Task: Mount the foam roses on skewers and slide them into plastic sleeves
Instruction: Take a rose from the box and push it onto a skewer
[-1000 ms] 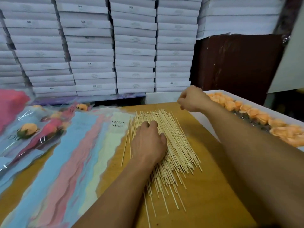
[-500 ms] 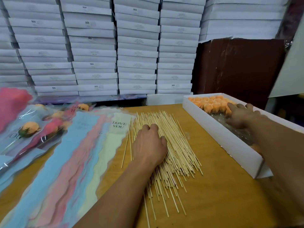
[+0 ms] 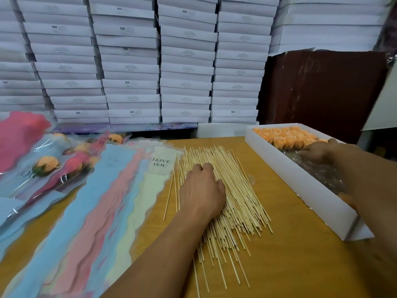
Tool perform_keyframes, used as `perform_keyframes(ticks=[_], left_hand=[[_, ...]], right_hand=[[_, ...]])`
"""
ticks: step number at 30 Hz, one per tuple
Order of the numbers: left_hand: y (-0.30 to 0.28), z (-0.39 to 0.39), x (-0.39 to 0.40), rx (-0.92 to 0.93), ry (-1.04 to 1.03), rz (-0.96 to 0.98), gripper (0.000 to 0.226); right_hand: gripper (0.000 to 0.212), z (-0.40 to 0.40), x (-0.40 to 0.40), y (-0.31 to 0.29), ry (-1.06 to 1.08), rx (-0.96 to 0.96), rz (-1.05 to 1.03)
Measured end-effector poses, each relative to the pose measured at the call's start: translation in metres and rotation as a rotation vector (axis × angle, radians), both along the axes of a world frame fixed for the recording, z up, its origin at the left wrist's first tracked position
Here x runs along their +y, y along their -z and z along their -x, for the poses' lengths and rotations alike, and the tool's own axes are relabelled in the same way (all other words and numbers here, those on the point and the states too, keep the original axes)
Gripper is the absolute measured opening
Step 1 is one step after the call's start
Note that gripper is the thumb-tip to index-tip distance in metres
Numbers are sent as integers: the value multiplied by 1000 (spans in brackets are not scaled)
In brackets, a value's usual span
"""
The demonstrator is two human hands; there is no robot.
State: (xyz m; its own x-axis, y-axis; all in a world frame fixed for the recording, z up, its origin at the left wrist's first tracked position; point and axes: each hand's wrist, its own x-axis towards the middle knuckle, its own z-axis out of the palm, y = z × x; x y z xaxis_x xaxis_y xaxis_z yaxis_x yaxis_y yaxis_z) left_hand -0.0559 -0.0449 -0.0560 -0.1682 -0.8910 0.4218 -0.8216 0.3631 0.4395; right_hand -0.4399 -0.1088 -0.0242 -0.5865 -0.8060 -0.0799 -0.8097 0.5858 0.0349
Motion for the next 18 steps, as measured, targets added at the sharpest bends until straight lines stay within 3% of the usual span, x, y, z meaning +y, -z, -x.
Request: perform_keyframes(ticks=[18], left_hand=[[2, 1, -4, -10, -6, 19, 34]], right_hand=[[59, -2, -7, -3, 38, 31, 144]])
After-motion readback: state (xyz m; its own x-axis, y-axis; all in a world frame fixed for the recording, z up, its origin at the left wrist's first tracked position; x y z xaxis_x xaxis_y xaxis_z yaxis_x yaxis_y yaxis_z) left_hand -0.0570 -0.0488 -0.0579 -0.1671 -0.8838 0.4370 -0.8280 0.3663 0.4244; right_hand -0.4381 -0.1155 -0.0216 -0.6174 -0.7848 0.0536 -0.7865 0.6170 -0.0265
